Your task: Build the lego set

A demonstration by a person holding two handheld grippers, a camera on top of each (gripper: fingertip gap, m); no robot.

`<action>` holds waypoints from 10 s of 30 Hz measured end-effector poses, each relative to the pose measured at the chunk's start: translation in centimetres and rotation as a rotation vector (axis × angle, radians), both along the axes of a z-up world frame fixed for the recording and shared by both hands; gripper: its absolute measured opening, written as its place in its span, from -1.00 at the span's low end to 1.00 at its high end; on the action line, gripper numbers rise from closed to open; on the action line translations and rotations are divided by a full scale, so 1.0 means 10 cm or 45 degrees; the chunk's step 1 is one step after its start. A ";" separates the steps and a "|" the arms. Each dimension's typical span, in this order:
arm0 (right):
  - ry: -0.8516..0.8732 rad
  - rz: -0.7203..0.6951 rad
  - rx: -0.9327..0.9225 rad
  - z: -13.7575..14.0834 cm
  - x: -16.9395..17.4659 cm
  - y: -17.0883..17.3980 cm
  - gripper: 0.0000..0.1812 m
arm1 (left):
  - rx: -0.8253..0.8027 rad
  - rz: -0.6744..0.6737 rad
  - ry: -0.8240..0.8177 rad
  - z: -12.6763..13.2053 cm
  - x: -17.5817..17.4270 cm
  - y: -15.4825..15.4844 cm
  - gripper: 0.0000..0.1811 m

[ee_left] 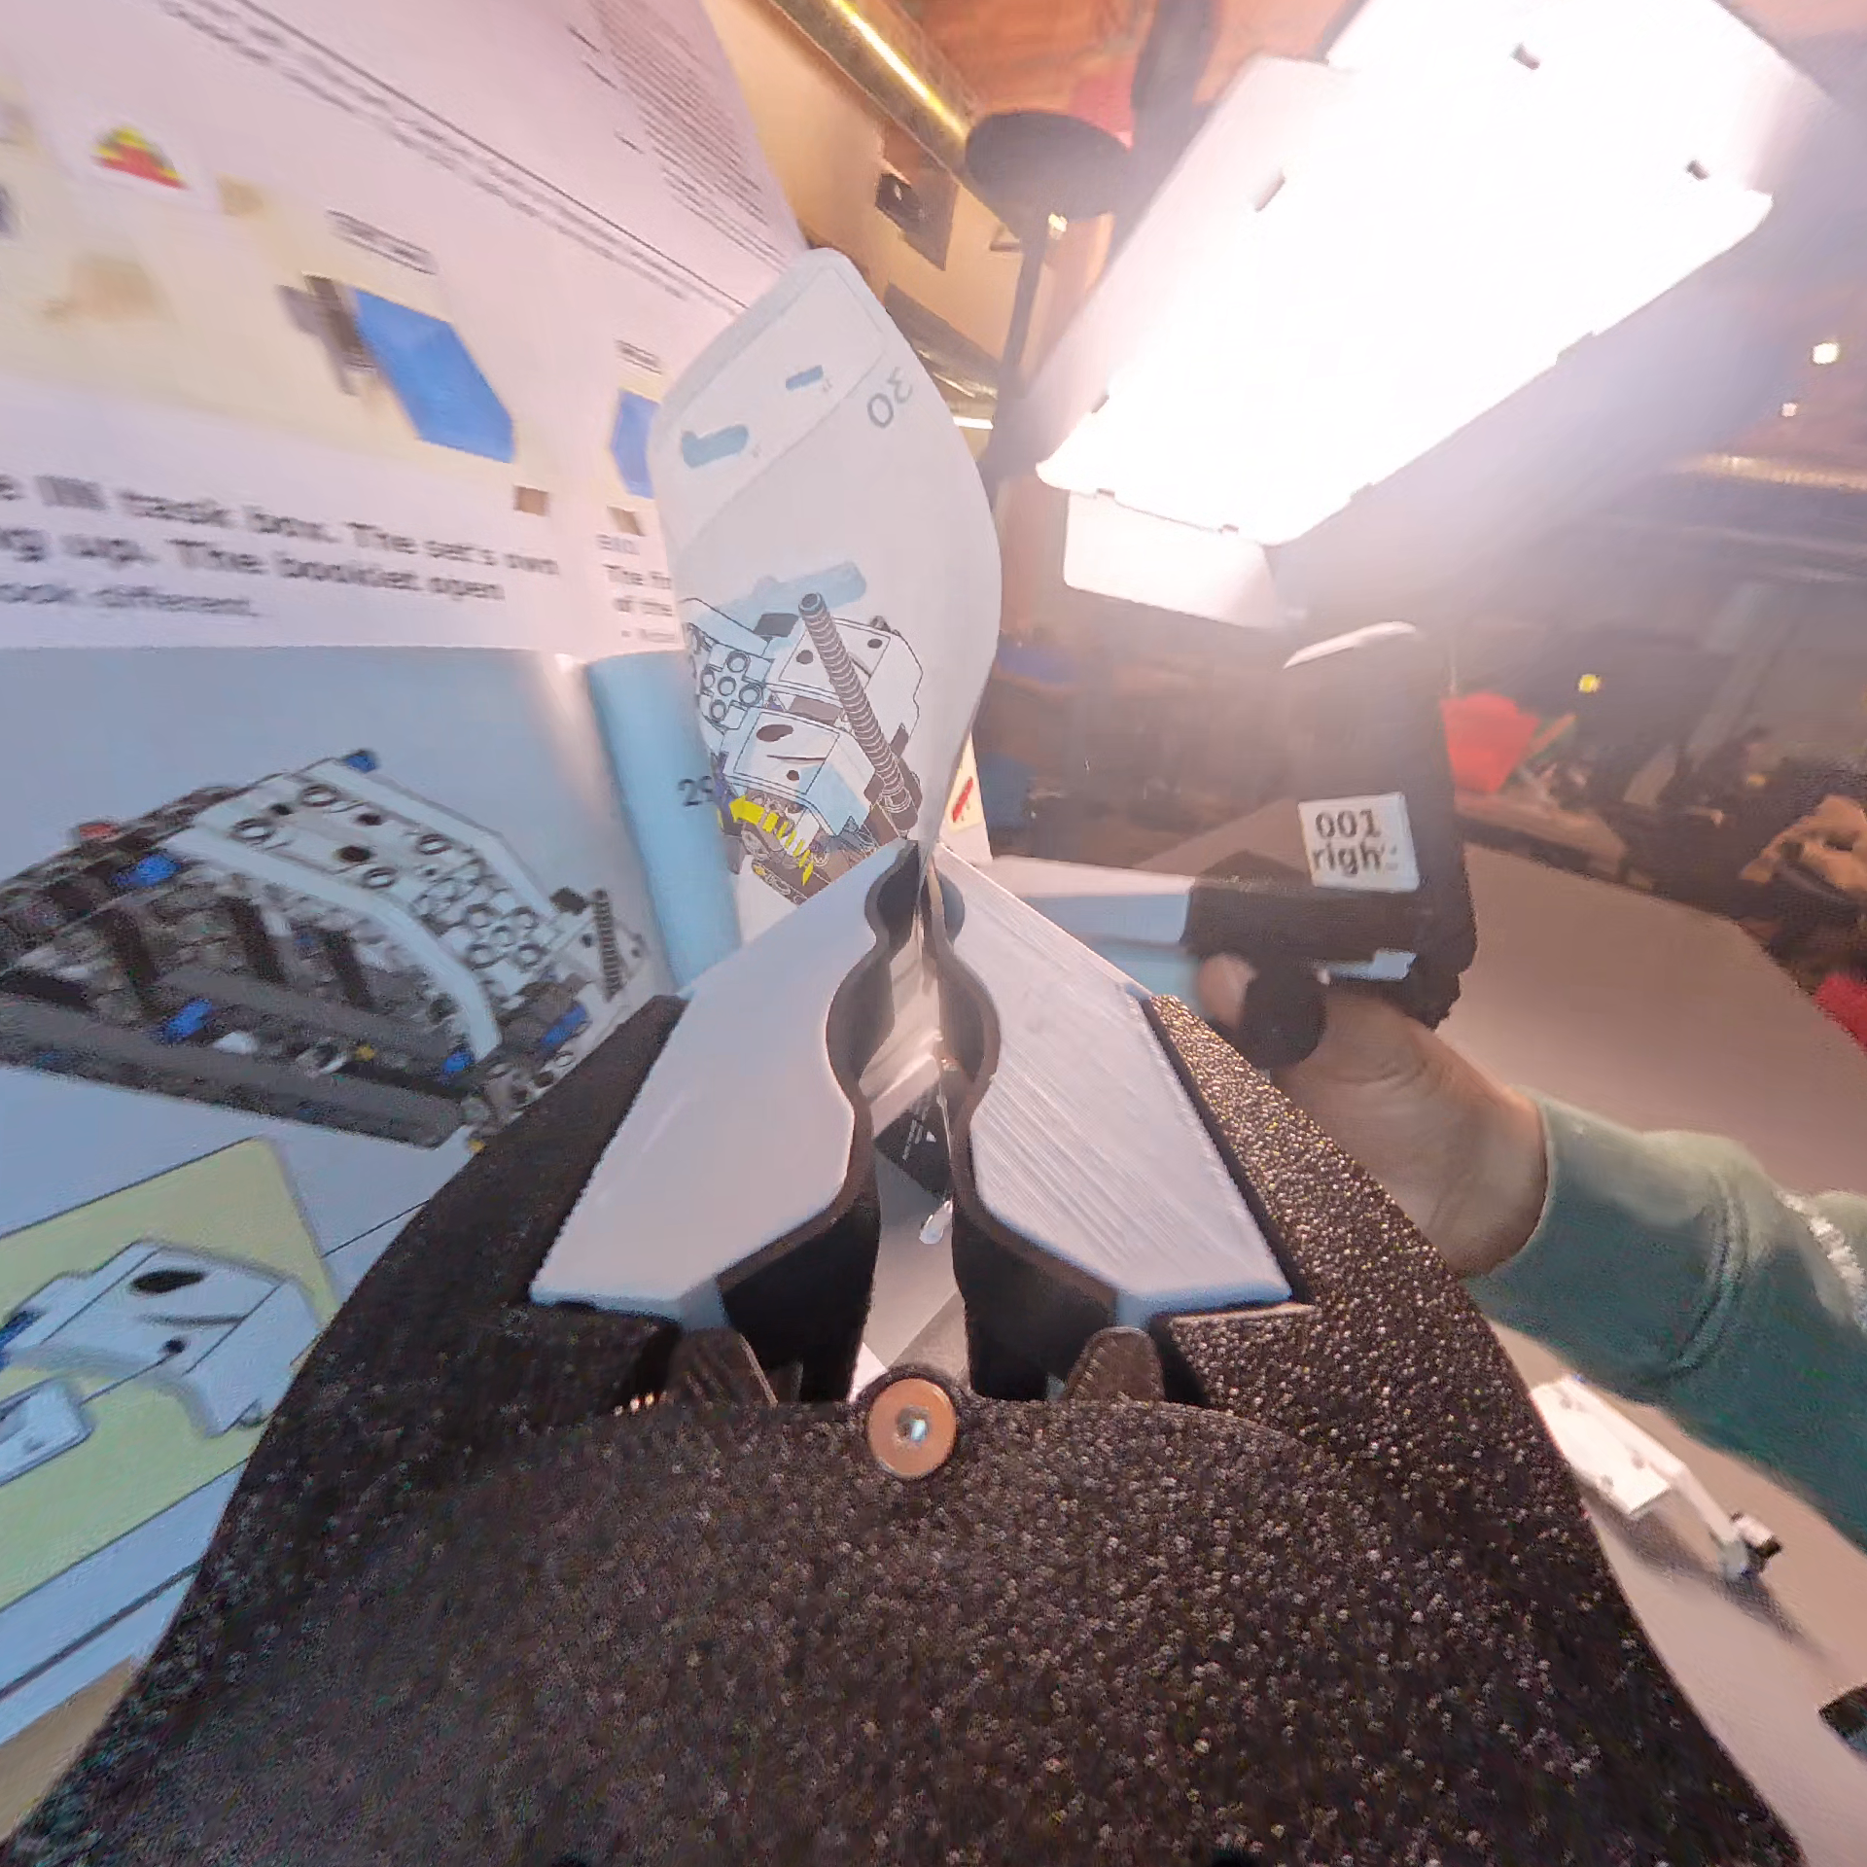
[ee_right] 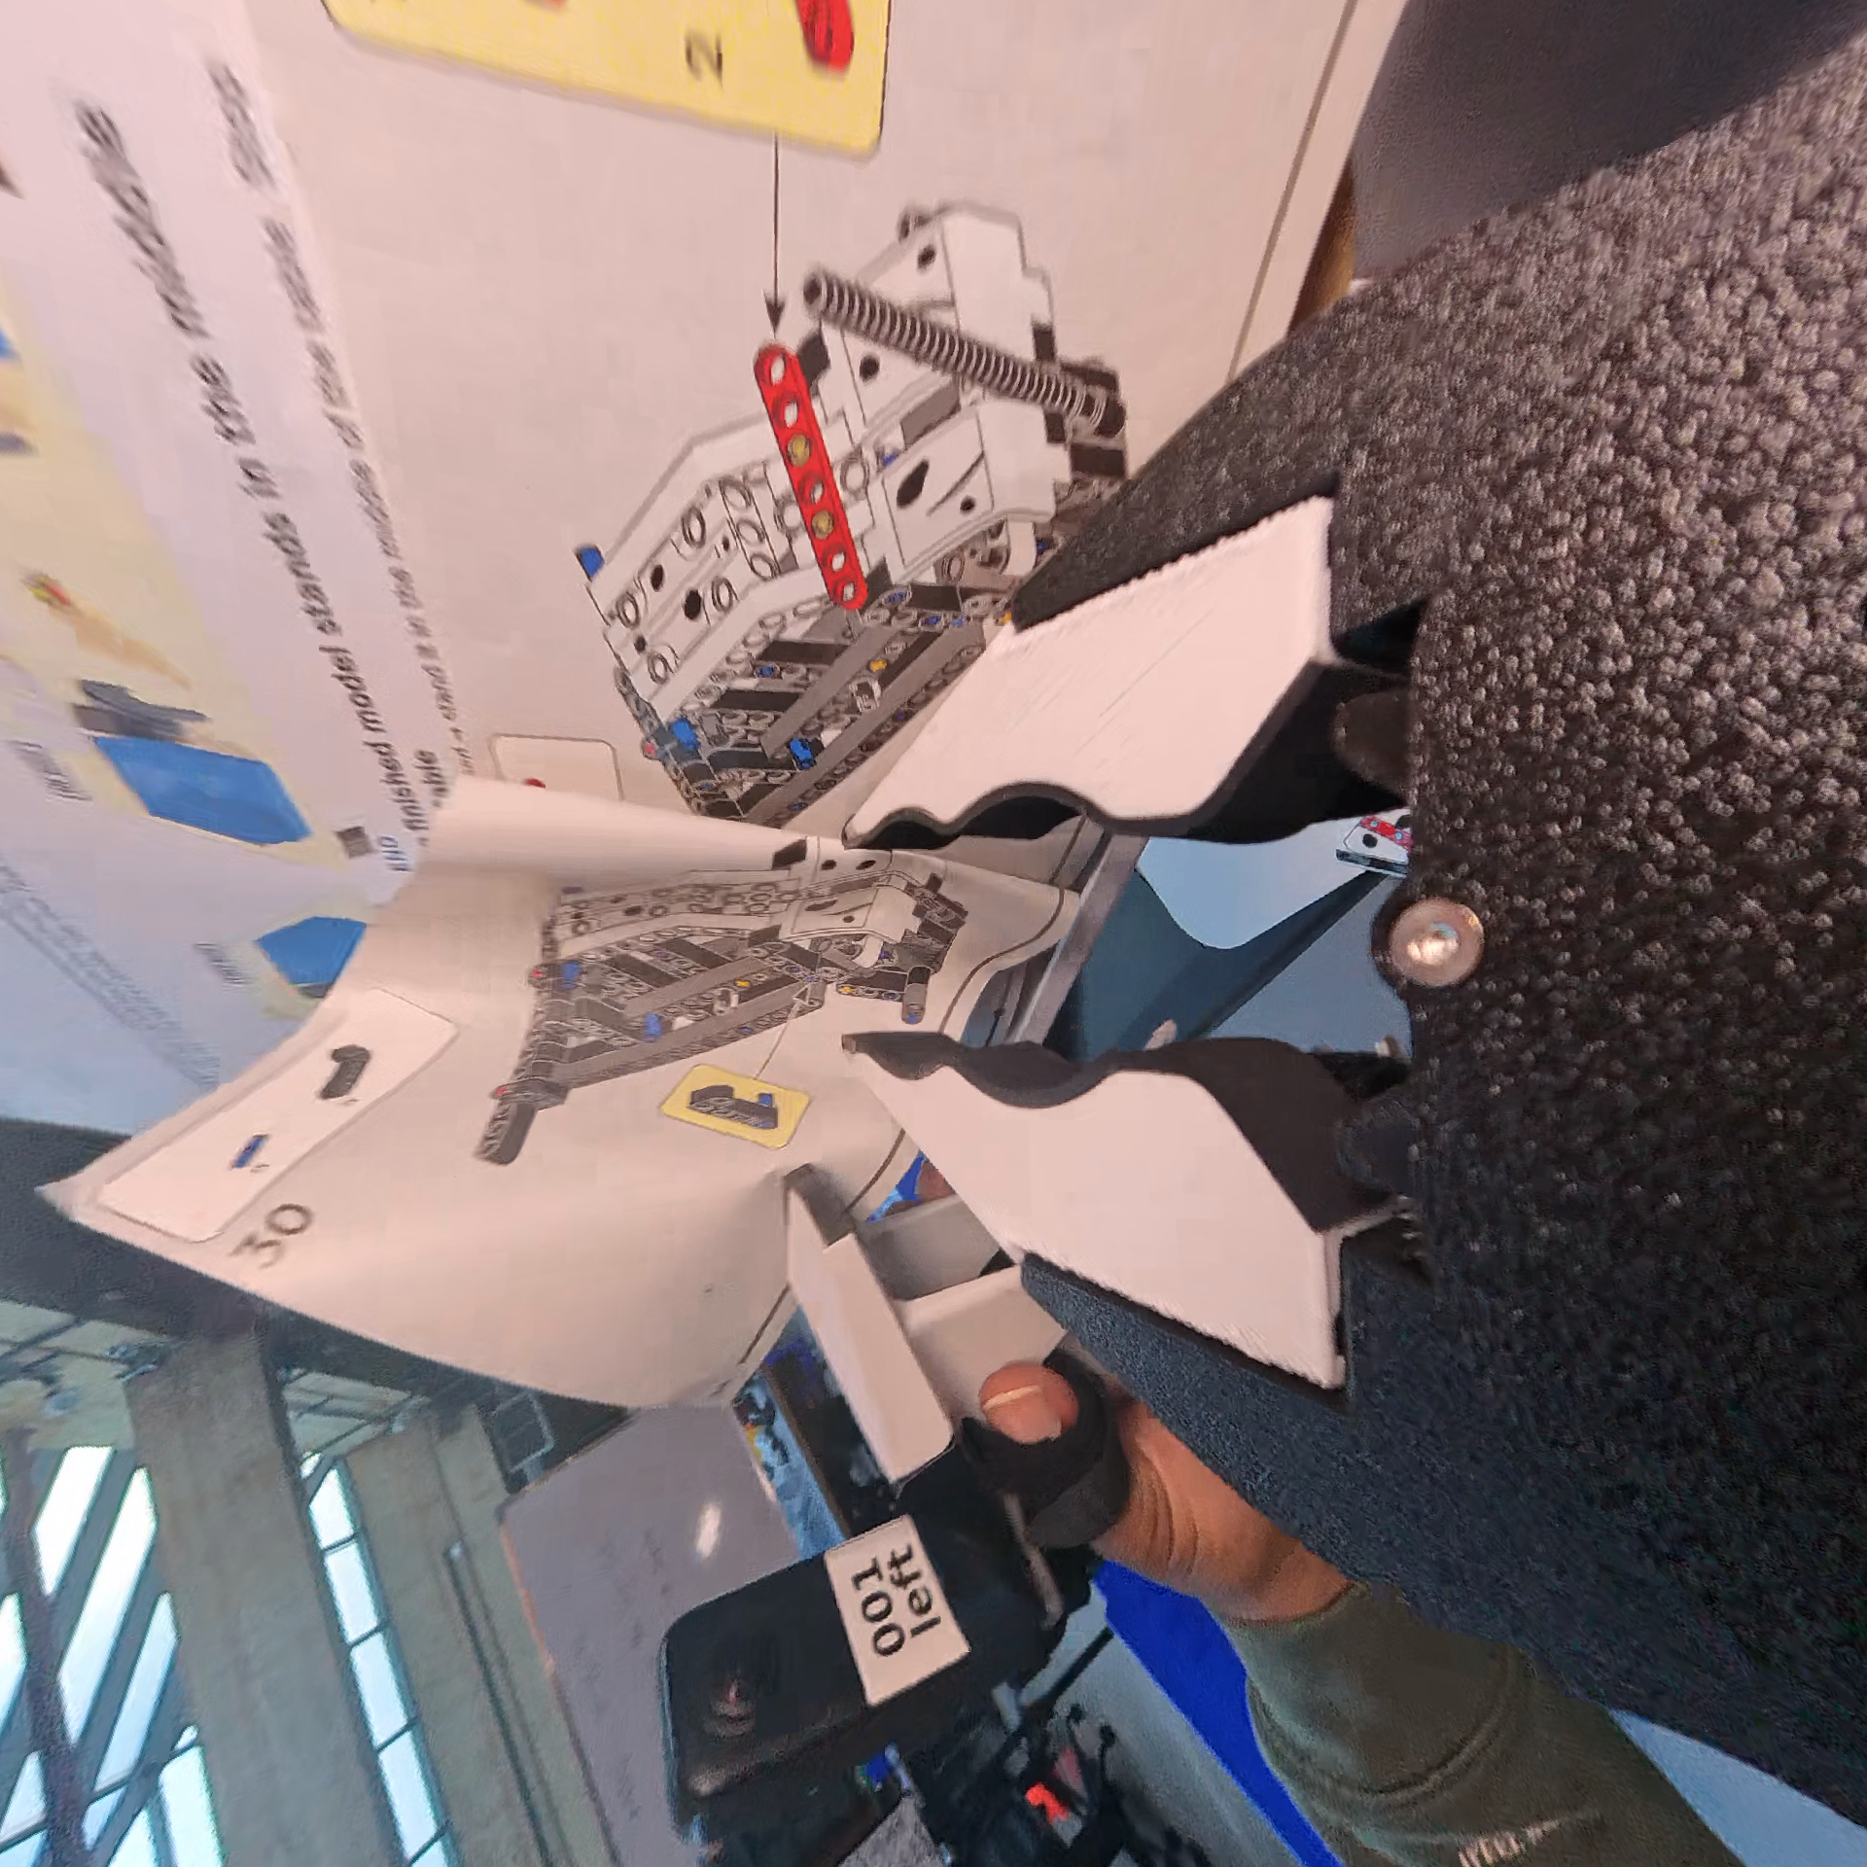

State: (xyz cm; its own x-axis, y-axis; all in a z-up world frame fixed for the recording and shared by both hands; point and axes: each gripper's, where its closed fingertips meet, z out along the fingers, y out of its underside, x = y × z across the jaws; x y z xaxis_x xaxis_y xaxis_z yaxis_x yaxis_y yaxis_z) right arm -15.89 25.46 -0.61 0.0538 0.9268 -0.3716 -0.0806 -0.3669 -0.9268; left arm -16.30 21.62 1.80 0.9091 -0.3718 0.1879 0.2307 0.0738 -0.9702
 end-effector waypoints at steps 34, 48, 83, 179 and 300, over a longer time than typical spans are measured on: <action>-0.508 -0.477 0.473 -0.20 0.44 0.76 -0.95 | -0.297 0.893 0.625 -0.64 -1.46 -0.37 -0.99; -0.308 -0.857 0.452 0.00 1.15 1.04 -0.45 | -0.278 0.828 0.585 -0.69 -1.44 -0.50 -0.59; -0.558 -0.684 0.880 -0.30 0.37 0.53 -0.47 | -0.235 0.934 0.626 -0.70 -1.52 -0.45 -0.13; -0.207 -0.422 0.465 0.08 0.53 0.20 -0.34 | -0.183 0.256 0.501 -0.58 0.08 0.10 -0.34; -0.889 0.347 1.018 -0.97 0.92 -0.32 -0.19 | -0.651 -0.170 1.877 -0.51 0.26 -0.69 -1.00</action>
State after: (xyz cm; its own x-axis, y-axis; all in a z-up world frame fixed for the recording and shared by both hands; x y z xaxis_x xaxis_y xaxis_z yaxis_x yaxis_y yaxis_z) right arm -6.73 22.28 -10.33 -0.2244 0.8993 0.3753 0.5475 0.4349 -0.7149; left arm -13.69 14.67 -3.29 0.3647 -0.6389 -0.6774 -0.9310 -0.2639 -0.2524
